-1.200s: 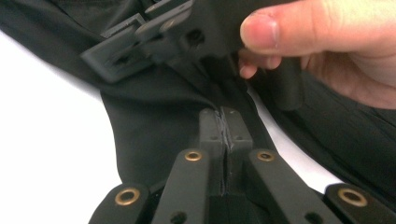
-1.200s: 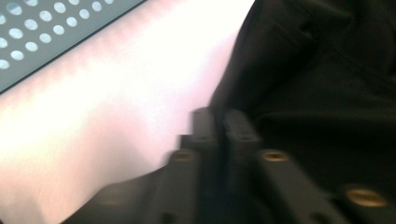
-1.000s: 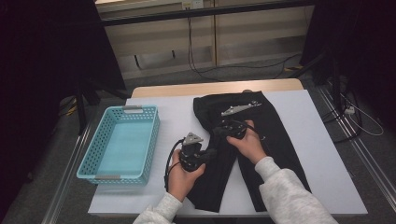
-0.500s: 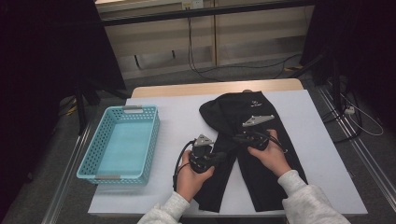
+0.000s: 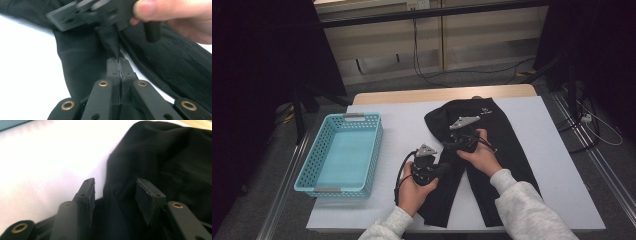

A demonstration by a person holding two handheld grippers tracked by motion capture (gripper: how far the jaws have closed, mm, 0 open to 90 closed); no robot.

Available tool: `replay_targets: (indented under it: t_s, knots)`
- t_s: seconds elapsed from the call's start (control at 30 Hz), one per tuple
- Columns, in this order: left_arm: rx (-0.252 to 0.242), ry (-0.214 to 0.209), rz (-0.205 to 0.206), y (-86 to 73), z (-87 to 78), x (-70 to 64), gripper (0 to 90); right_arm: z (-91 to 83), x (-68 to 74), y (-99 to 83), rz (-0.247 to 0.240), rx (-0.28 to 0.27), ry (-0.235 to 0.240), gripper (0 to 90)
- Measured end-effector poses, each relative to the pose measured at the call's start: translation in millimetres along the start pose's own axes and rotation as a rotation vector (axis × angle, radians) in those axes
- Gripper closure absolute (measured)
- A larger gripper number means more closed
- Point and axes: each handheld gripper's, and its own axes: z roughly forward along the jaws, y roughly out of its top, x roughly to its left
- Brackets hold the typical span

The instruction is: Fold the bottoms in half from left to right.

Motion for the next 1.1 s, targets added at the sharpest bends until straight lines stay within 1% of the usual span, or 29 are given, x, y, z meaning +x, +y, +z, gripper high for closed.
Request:
replay_targets:
  t_s: [0.03, 0.1, 0.13, 0.17, 0.2, 0.23, 0.3, 0.33, 0.37, 0.43, 0.47, 0.5, 0.53, 0.57, 0.6, 0.63, 0.7, 0.73, 0.77, 0.8, 0.87, 0.9, 0.93, 0.97, 1.0, 1.03, 1.07, 1.1]
  knots:
    - [0.0, 0.002, -0.001, -0.3, -0.7, 0.2, 88.7, 4.5, 1.8, 0.9, -0.006, 0.013, -0.001, 56.6]
    - [-0.003, -0.002, -0.007, -0.3, -1.6, 1.4, 88.7, 11.4, 3.5, 2.7, -0.025, 0.037, -0.016, 65.9]
    - [-0.006, 0.002, -0.007, -0.2, -2.1, 1.9, 88.7, 13.0, 3.1, 3.1, -0.02, 0.044, -0.019, 73.2]
    - [-0.008, 0.001, -0.008, -0.1, -2.4, 2.5, 88.7, 13.3, 1.7, 3.3, -0.014, 0.047, -0.007, 81.9]
    - [-0.01, -0.001, -0.009, 0.0, -2.9, 3.0, 88.7, 12.4, -0.1, 3.6, -0.007, 0.046, -0.001, 86.8]
    - [-0.014, 0.0, -0.01, 0.2, -3.3, 3.1, 88.7, 11.0, -1.8, 3.8, 0.003, 0.043, -0.002, 88.8]
    - [-0.02, -0.001, -0.011, 1.3, -4.1, 2.9, 88.7, 2.8, -9.1, 4.6, 0.037, 0.022, -0.004, 89.4]
    - [-0.026, 0.0, -0.007, 2.1, -4.7, 2.7, 88.7, -1.1, -12.0, 5.1, 0.049, 0.011, -0.007, 89.4]
    - [-0.031, -0.003, -0.008, 2.9, -4.8, 2.4, 88.7, -9.1, -17.1, 5.7, 0.079, -0.01, -0.011, 89.4]
    - [-0.035, -0.009, -0.01, 4.1, -3.9, 0.7, 88.8, -22.4, -24.3, 6.0, 0.112, -0.044, -0.023, 89.5]
    - [-0.038, -0.014, -0.007, 4.1, -2.3, -0.4, 88.8, -32.3, -29.2, 4.8, 0.131, -0.064, -0.034, 89.5]
    - [-0.037, -0.02, -0.007, 4.2, -0.4, -1.8, 88.9, -39.6, -32.8, 2.9, 0.139, -0.074, -0.051, 89.5]
    - [-0.033, -0.024, -0.006, 4.4, 1.2, -2.9, 88.9, -46.2, -35.9, 0.1, 0.145, -0.078, -0.059, 89.6]
    - [-0.031, -0.029, 0.002, 4.4, 3.7, -4.3, 88.8, -50.7, -38.1, -2.7, 0.158, -0.084, -0.057, 89.6]
    - [-0.032, -0.032, 0.001, 4.3, 5.7, -5.9, 88.9, -56.6, -41.6, -8.8, 0.164, -0.085, -0.074, 89.6]
    - [-0.025, -0.035, 0.007, 4.4, 7.2, -6.7, 88.8, -59.8, -44.0, -14.3, 0.166, -0.073, -0.086, 89.6]
    - [-0.014, -0.042, 0.011, 3.8, 12.5, -9.7, 88.8, -62.0, -47.5, -25.2, 0.175, -0.053, -0.092, 89.5]
    - [-0.006, -0.044, 0.012, 3.4, 14.4, -10.6, 88.7, -61.2, -47.5, -31.7, 0.157, -0.014, -0.108, 89.3]
    - [0.007, -0.047, 0.02, 2.5, 16.9, -11.7, 88.7, -60.0, -47.4, -35.3, 0.15, 0.006, -0.114, 88.5]
    - [0.016, -0.046, 0.027, 1.9, 18.1, -12.2, 88.6, -58.0, -46.9, -40.2, 0.161, 0.014, -0.104, 84.8]
    - [0.021, -0.047, 0.027, 1.1, 19.7, -12.5, 88.3, -55.8, -44.0, -41.7, 0.122, 0.003, -0.1, 78.7]
    - [0.019, -0.04, 0.035, 1.0, 19.9, -12.5, 88.1, -54.8, -42.1, -40.4, 0.108, -0.009, -0.106, 71.8]
    - [0.021, -0.039, 0.037, 1.2, 19.8, -12.5, 87.9, -53.2, -39.3, -37.0, 0.093, -0.039, -0.098, 69.0]
    - [0.015, -0.038, 0.035, 1.5, 19.1, -12.7, 87.9, -52.2, -37.4, -34.3, 0.084, -0.047, -0.089, 68.4]
    - [0.015, -0.032, 0.04, 1.9, 18.3, -12.7, 87.8, -49.6, -34.1, -29.0, 0.071, -0.052, -0.098, 62.5]
    - [0.02, -0.035, 0.04, 2.3, 17.6, -12.8, 87.9, -46.7, -31.6, -24.6, 0.053, -0.06, -0.094, 59.7]
    - [0.016, -0.034, 0.038, 2.4, 16.8, -12.9, 87.9, -43.7, -29.0, -20.3, 0.031, -0.073, -0.08, 59.1]
    - [0.016, -0.034, 0.038, 2.3, 16.1, -12.9, 88.0, -40.1, -26.5, -16.2, 0.019, -0.068, -0.08, 58.0]
